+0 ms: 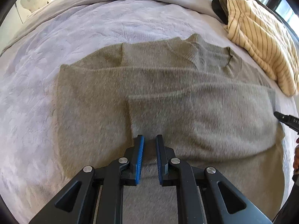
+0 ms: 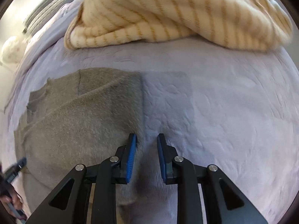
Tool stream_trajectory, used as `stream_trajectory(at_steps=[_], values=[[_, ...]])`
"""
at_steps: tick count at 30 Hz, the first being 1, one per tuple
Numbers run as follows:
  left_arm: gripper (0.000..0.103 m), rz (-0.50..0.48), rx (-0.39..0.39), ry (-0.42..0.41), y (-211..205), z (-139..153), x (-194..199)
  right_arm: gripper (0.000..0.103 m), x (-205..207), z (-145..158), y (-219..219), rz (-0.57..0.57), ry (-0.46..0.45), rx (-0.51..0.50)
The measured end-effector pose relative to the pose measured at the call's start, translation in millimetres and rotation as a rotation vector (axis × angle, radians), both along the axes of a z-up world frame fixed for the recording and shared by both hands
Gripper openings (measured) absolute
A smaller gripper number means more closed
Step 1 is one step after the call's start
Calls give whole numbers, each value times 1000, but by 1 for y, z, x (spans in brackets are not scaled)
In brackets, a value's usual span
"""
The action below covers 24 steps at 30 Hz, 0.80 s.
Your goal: Fold small clothes
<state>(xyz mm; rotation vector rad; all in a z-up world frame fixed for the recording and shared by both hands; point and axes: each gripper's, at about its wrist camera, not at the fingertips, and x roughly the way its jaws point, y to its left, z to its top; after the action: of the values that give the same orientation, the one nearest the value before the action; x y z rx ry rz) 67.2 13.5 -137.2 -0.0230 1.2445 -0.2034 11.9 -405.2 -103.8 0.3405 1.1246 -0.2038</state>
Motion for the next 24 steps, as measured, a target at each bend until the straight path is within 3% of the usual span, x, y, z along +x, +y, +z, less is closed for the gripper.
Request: stream_trajectory(at_steps=[3,6,9,11,12,13,17,22,23,24], values=[[14,17,9,15,6,7,-4,28,-16,12,1,-32,3,73],[14,54,-19,40,19,11,-8,42,-30,22,11,-19,-22,176],[14,81,-4,53,27,13,-15,47,-31,21,39,-14,-13,201],[53,99,9,57,31,14,-19,47,-31,13,45,-33,4,247],[86,113,6,48,33,16,-21,47,-31,7,44,-59,16,291],[90,121,1,32,34,19,-24,47,-35,5,44,-83,17,331],[90,114,-4,20,35,24,-25,47,-46,-4,51,-117,6,440],[88,157,-134,93,34,6,1,47,-35,-23,46,-184,4,551],[82,165,-168,109,32,3,7,47,-32,-27,44,-208,5,576],[59,170,-213,132,30,-1,13,45,-27,-33,43,-230,1,607]])
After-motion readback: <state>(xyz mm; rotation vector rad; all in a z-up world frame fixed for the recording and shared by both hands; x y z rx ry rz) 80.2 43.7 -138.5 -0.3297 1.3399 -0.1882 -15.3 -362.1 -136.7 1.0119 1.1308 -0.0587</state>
